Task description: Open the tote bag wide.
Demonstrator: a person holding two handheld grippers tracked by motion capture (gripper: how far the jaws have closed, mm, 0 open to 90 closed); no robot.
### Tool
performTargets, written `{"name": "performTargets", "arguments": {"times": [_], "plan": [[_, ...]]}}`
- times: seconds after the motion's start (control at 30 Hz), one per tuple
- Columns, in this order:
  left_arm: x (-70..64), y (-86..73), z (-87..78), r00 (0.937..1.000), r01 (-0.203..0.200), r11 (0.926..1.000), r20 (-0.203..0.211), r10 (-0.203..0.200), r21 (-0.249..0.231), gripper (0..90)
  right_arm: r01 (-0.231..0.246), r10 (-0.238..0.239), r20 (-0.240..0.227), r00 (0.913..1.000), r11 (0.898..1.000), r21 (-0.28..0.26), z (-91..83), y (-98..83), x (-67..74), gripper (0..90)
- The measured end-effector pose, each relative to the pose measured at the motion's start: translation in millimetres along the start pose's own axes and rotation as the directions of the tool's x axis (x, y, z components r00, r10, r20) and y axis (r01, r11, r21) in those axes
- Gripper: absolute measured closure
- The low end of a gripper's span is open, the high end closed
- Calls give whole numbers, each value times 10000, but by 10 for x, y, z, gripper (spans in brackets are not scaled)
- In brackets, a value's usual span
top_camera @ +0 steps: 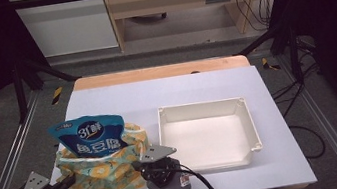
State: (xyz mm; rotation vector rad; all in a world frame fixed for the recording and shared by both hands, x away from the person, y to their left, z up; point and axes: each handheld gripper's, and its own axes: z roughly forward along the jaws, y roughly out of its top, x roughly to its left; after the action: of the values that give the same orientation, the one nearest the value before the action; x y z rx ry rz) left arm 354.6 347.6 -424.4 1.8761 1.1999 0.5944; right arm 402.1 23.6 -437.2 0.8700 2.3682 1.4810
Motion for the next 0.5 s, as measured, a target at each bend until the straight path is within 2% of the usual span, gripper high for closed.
{"name": "performTargets", "arguments": {"times": [0.5], "plan": [[11, -72, 99, 9998, -199, 9986, -14, 200, 498, 899, -155, 150, 109, 9998, 9988, 461, 140, -186, 16, 900]]}}
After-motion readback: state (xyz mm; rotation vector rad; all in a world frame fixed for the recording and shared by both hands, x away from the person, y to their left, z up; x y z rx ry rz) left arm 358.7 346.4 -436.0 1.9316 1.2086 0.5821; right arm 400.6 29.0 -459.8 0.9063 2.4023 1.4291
